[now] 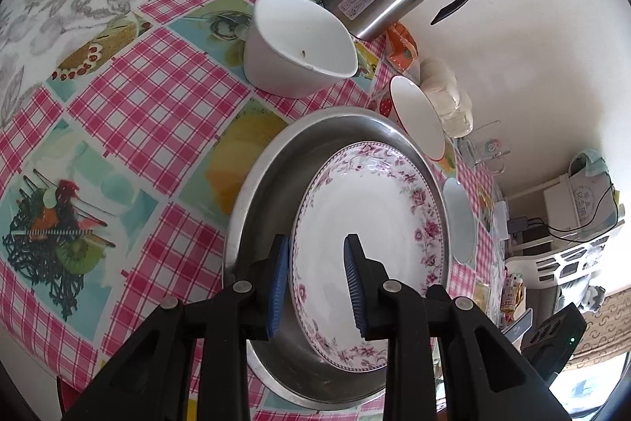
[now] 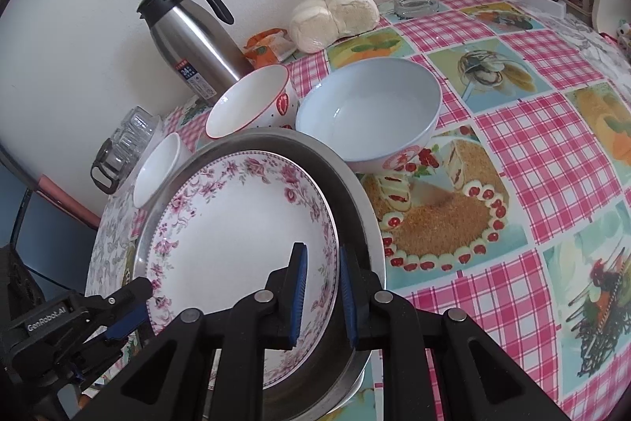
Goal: Organize plates and bowls
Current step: 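Carry the floral-rimmed plate with the right gripper over the steel basin, then lower the floral-rimmed plate into the steel basin with the right gripper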
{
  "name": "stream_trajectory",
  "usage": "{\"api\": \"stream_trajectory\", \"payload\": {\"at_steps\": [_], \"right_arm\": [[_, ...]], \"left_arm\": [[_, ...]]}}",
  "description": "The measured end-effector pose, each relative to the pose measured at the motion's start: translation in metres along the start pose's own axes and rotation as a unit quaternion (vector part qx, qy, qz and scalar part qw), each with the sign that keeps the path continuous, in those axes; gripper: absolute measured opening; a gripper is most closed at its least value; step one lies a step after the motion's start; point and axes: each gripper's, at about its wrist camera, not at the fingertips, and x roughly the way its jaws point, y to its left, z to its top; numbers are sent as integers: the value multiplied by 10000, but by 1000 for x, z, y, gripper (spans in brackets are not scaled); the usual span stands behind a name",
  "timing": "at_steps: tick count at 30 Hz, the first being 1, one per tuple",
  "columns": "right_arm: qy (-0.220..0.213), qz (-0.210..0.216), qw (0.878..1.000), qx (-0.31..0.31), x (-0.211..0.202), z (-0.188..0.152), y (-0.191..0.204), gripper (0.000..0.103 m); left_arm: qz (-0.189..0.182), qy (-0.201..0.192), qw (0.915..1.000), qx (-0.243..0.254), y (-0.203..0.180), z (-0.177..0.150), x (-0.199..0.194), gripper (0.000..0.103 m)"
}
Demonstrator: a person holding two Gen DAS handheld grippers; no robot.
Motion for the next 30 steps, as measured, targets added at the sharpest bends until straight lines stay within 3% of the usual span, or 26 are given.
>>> {"api": "stream_trajectory", "payload": {"at_steps": [8, 30], "right_arm": [[46, -19, 9999, -110, 3, 0, 1, 18], [287, 96, 9991, -308, 2, 0, 2, 20]], "left_arm": [[100, 195, 9996, -178, 5, -3, 8, 28], [290, -35, 9994, -162, -1, 1, -7, 28]]}}
